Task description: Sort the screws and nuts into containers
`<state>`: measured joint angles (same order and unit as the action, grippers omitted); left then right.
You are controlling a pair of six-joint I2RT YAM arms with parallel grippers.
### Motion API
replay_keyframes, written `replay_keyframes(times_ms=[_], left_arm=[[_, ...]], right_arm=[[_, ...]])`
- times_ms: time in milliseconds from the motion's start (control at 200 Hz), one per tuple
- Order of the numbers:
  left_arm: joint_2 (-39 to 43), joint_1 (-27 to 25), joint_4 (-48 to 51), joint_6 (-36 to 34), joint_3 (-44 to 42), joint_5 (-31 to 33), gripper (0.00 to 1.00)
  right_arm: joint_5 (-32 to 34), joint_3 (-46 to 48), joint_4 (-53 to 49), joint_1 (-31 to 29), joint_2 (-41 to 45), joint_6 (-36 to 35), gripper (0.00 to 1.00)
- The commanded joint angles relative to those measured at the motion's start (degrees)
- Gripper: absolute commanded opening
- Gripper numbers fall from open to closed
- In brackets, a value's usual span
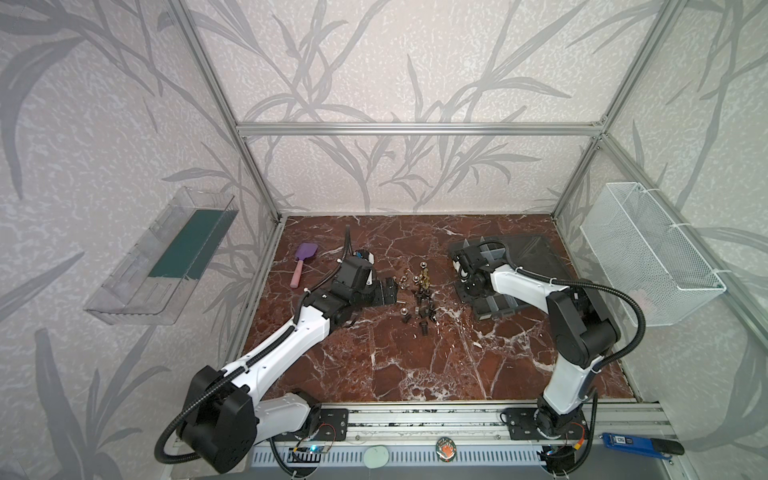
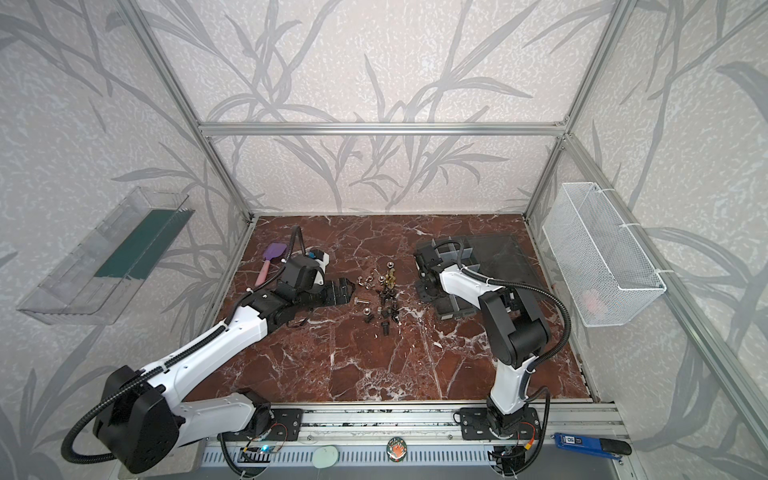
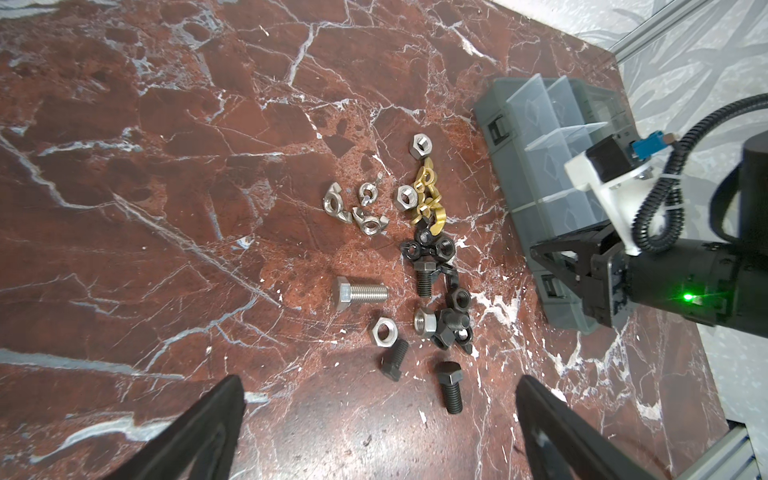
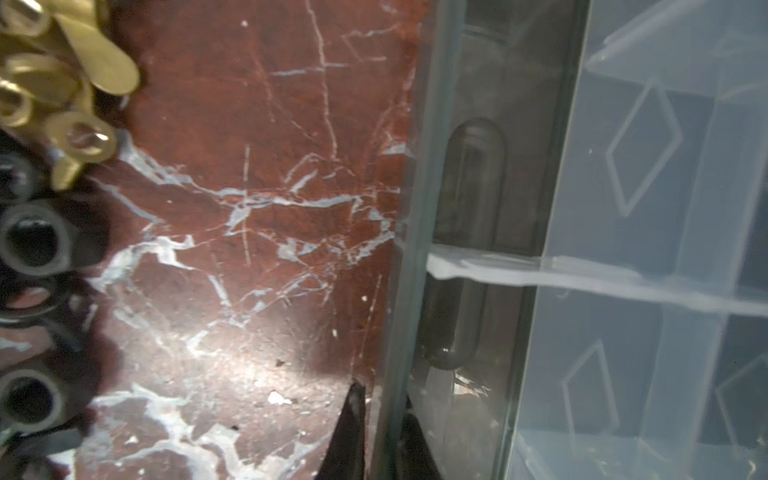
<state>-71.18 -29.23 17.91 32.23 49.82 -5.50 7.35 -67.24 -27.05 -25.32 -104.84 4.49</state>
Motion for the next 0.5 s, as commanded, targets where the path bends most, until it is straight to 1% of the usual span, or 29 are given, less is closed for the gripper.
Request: replay_keyframes(times_ms=[0,115,195,265,340,400,495], left_arm=[[-2.3,-1.6,-0.7,0.5,2.5,3.2,0.99],[-4.9,-2.6,1.3,-2.3,4.6,3.7,0.99],[-5.5,-2.9,3.0,-3.9,5.9,4.8,0.99],[-5.4,-2.9,3.7,-4.7,6.3,5.9,0.99],[-5.2,-2.9,3.5,-5.4,6.3,7.4,0.99],[-5.2,-2.9,3.7,-5.5,6.6,8.6,0.99],[-5.8,-2.8,6.5,-5.9,8.1,10.3,0.99]], right_arm=[[2.1,0.2,-3.0,1.0,2.4,-1.3,0.10],[1.7,-0.9,-4.8,1.2,3.0,-0.2,0.12],[0.8,-1.4,-5.8,1.2,4.2,1.0,0.19],[-0.2,-1.5,-6.0,1.2,5.5,2.0,0.22],[-2.1,-1.4,-6.1,1.2,6.6,3.2,0.33],[-3.4,-1.6,-6.4,1.1,6.7,3.8,0.39],[-3.7,-2.1,-6.8,0.9,9.0,5.1,0.55]])
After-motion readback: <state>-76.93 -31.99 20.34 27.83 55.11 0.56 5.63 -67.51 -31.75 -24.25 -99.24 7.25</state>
